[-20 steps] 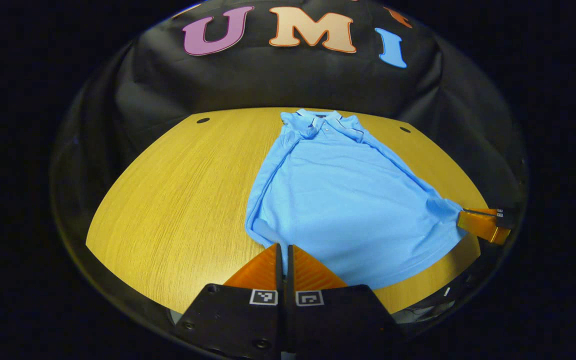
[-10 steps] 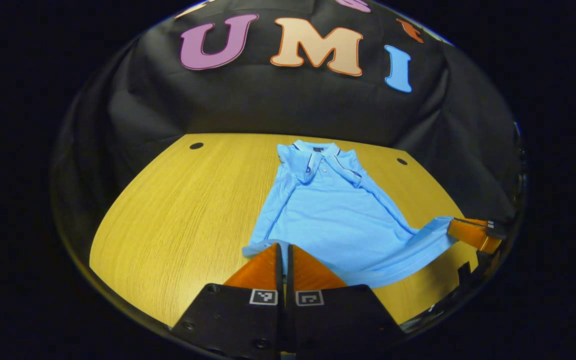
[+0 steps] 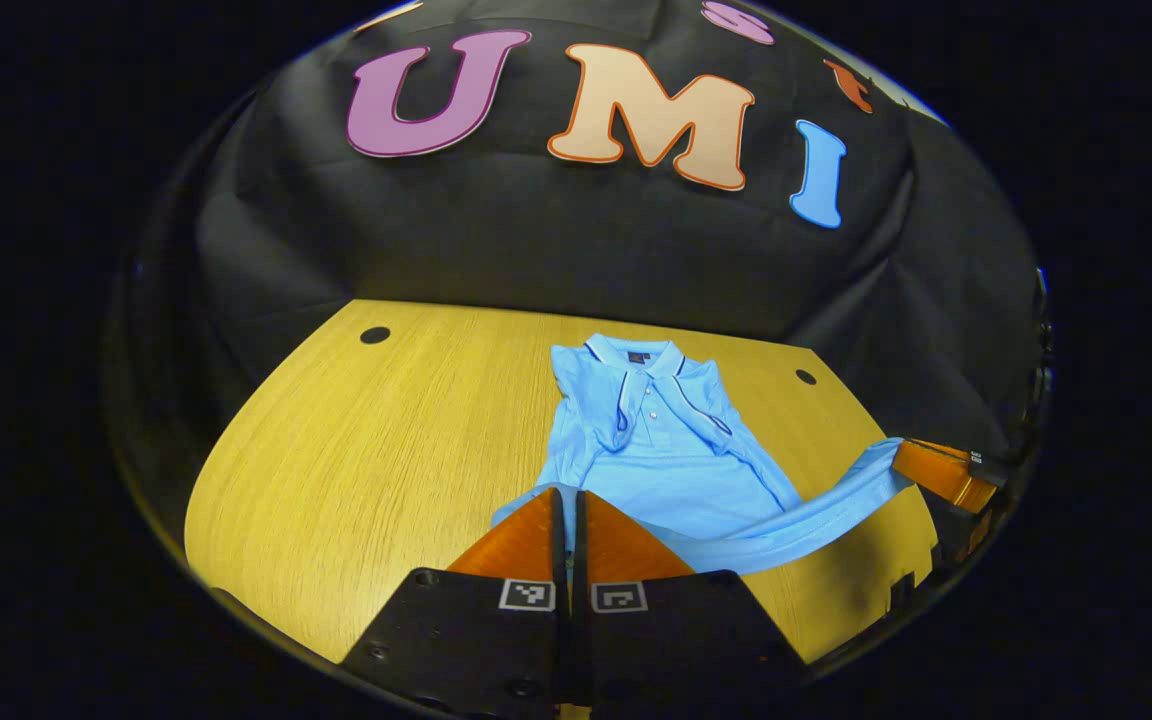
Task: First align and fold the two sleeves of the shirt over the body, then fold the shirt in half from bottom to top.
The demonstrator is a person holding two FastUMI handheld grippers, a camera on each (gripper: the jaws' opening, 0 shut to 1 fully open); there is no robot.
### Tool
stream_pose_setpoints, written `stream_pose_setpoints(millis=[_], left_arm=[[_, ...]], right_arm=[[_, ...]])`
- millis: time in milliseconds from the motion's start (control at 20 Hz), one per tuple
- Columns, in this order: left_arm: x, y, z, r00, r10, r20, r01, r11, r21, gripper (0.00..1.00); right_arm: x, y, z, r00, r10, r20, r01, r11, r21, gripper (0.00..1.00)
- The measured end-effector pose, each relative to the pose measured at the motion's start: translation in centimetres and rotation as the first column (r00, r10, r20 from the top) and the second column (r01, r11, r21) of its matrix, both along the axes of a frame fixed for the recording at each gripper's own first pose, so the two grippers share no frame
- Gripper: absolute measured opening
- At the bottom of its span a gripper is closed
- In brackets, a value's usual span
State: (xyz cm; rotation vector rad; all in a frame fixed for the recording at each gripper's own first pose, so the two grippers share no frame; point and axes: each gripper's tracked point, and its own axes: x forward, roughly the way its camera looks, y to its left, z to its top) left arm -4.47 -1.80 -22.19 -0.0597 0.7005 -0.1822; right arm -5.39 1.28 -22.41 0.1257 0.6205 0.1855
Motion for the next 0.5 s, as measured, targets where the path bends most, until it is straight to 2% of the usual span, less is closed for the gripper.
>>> stream_pose_setpoints(millis=[250,500], left_arm=[[5.7,0.1,0.1,1.000,-0.020,0.016,0.020,1.000,0.002,0.00],[11.4,-0.2,-0.1,0.998,-0.043,0.045,0.043,0.999,-0.001,0.00]], right_arm=[[5.7,1.0,1.2,0.998,-0.026,0.054,0.027,1.000,-0.005,0.02],[10.6,1.8,0.0,0.997,-0.038,0.067,0.040,0.999,-0.031,0.02]])
